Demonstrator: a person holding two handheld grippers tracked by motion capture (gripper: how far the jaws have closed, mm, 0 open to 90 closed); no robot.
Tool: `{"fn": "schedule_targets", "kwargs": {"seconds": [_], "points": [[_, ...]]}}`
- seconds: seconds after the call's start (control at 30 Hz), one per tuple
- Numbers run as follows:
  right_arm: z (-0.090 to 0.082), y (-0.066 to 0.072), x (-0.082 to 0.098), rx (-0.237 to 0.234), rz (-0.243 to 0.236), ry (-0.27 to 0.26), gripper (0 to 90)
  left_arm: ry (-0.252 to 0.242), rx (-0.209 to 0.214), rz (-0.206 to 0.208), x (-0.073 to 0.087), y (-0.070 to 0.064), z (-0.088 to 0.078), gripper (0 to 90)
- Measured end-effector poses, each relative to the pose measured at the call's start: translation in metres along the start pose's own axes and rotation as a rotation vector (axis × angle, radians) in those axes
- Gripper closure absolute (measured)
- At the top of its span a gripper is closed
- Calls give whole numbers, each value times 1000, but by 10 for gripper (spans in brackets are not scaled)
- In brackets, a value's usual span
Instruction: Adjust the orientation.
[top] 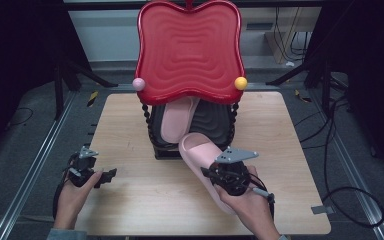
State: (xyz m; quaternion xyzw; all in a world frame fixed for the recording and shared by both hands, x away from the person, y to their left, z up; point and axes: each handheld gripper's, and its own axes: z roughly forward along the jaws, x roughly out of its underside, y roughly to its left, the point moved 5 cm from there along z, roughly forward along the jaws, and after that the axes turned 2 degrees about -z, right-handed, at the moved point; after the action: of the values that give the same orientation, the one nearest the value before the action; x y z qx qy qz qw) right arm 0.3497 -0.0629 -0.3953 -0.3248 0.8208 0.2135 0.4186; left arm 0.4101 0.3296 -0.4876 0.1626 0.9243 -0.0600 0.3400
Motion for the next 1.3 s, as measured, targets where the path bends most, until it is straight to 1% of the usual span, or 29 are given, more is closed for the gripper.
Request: {"fn": "schedule_targets", "kwargs": {"seconds": [0.1, 0.23, 0.27, 0.3, 0.37, 0.4, 0.43, 0.5, 0.53, 0.57, 0.63, 0.7, 0.73, 0.77, 0.8, 0.93, 1.03, 1.17, 1.3], "points": [[4, -2, -5, 27, 11, -9, 844, -4, -1, -5, 0, 2, -2, 94], [9, -4, -9, 76, 15, -21, 844, -5, -4, -7, 0, 1, -1, 96], [12, -6, -11, 94, 25, -27, 844, -1, -2, -3, 0, 0, 0, 96], [12, -6, -11, 94, 25, -27, 844, 1, 2, 0, 0, -1, 1, 96], [15, -7, -13, 114, 34, -33, 844, 0, 5, 5, 0, -3, 1, 97], [17, -9, -14, 137, 44, -31, 844, -1, 6, 6, -1, -3, 1, 97], [17, -9, -14, 137, 44, -31, 844, -2, 6, 6, -1, -3, 1, 97], [19, -13, -17, 160, 64, -38, 844, -3, 4, 5, -1, -2, 0, 97], [19, -14, -18, 164, 74, -41, 844, -2, 5, 0, -1, -2, 0, 97], [19, -14, -18, 164, 74, -41, 844, -3, 4, -2, -1, -2, 0, 97], [21, -17, -20, 184, 84, -50, 842, -2, 4, -2, 0, -1, 0, 97], [22, -18, -22, 207, 96, -58, 842, -2, 4, 0, -1, -2, 0, 97], [23, -19, -23, 219, 90, -56, 841, -3, 4, -1, -1, -2, -1, 97], [24, -19, -23, 227, 98, -58, 841, -4, 4, -1, -1, -2, -1, 97], [25, -21, -25, 249, 101, -55, 841, -4, 6, 0, -1, -3, 0, 97], [29, -23, -27, 268, 112, -47, 840, -1, 8, 6, -1, -3, 1, 98], [34, -25, -28, 285, 123, -46, 841, -3, 6, 2, -1, -3, 0, 98], [42, -27, -30, 294, 137, -43, 841, -6, 8, 0, -1, -2, -1, 98], [46, -31, -34, 319, 150, -55, 841, -8, 9, 0, -1, -2, -1, 98]]}}
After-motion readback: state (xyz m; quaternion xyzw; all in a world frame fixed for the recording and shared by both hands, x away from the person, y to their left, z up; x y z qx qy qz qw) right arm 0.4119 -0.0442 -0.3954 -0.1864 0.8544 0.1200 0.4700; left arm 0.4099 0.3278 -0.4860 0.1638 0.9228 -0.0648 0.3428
